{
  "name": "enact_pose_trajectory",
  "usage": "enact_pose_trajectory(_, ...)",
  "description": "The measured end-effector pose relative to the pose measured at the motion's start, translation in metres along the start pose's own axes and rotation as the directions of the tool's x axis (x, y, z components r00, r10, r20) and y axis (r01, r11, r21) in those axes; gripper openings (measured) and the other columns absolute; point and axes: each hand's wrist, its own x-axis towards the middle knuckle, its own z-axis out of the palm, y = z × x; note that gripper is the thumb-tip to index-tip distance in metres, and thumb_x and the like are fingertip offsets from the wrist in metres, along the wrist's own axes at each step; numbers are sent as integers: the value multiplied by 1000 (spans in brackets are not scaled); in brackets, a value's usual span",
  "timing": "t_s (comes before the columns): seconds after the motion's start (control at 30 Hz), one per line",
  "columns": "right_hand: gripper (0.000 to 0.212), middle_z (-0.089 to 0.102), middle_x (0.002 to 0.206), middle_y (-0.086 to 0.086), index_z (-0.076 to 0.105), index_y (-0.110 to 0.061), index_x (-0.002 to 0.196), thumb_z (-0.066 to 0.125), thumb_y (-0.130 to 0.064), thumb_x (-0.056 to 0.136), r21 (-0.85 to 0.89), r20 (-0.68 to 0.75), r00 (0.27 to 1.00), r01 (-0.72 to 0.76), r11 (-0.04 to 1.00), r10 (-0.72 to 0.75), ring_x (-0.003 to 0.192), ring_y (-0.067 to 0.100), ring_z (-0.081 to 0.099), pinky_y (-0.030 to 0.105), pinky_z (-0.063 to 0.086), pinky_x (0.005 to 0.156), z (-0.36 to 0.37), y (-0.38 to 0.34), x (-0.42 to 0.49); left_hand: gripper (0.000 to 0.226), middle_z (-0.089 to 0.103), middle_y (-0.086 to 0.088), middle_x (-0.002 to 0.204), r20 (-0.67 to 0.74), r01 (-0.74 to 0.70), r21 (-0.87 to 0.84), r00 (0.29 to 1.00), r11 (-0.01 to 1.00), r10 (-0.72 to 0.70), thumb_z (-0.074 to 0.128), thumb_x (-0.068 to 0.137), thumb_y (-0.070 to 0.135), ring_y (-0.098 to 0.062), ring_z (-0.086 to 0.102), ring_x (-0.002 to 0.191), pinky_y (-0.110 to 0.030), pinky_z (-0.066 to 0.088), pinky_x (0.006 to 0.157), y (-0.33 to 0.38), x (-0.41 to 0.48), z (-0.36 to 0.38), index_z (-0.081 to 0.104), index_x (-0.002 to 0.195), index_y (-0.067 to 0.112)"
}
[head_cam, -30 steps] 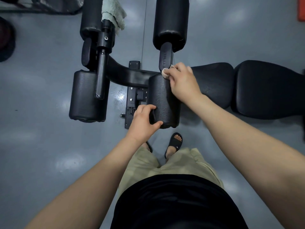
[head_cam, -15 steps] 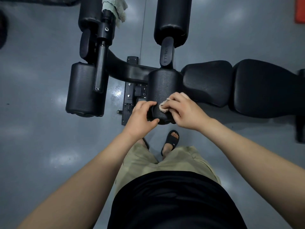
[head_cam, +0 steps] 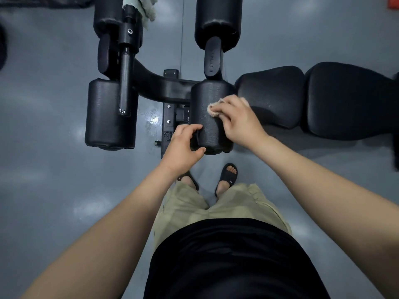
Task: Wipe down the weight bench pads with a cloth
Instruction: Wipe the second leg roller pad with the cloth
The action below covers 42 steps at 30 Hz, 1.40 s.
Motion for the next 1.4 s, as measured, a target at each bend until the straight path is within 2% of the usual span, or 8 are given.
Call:
enact_pose_trajectory(0.37,34,54,110,2,70,-20,110,54,0,88,63,154,975,150,987,-158,94,25,46,41,49,83,6,-11,-79,63,40,6,128,-10,14,-21,1000,1000,-14,79,83,13,-16,52,115,-28,46,105,6,-3,0,53,139,23)
enact_pose_trajectory(0.5,33,50,116,5,64,-19,115,51,-3,90,-9,92,994,56,998,-55,96,26,46,46,52,76,2,-6,-61,63,40,6,128,-26,21,0,999,1000,-21,79,82,12,-19,51,119,-36,45,109,10,-4,3,54,138,22)
enact_pose_trajectory(0.63,27,51,114,14,63,-13,115,52,-4,92,-36,-28,997,-71,997,70,97,36,52,49,52,83,1,3,-19,64,41,1,132,-38,22,53,999,998,-20,76,82,16,-23,46,127,-41,42,112,15,-6,8,52,141,22)
enact_pose_trajectory(0.8,25,53,117,14,65,-13,116,52,-10,96,2,-120,969,-216,976,214,101,40,54,40,47,92,-7,7,25,59,42,-2,134,-54,-36,178,997,983,47,70,87,14,-21,38,126,-27,34,111,31,-12,19,52,144,17)
enact_pose_trajectory(0.93,31,54,118,14,65,-11,121,57,-18,92,-2,-75,972,-224,975,223,104,40,54,41,43,100,-7,5,26,48,48,-6,132,-28,-110,228,992,967,120,66,88,11,-23,40,125,-18,26,107,38,-13,22,59,136,13)
enact_pose_trajectory(1.13,39,50,121,9,63,-13,122,61,-6,83,110,94,984,-163,980,153,113,29,54,41,44,103,-9,2,-19,35,56,-2,120,-95,-91,182,990,979,109,62,89,9,-23,51,117,-32,42,104,27,-10,7,64,124,13)
enact_pose_trajectory(1.27,18,46,111,-2,60,-25,99,60,-14,85,241,176,926,-371,897,335,97,14,56,30,49,90,-22,-5,-18,33,57,-4,119,-132,-25,198,990,980,52,64,88,11,-26,51,117,-32,41,104,20,-12,2,65,120,13)
enact_pose_trajectory(1.4,7,61,80,2,57,-17,102,58,-22,97,647,224,858,-486,588,463,58,15,57,27,47,50,-37,-16,14,31,58,-4,117,-112,16,194,994,981,6,65,88,10,-26,52,116,-32,41,104,18,-10,0,65,119,14)
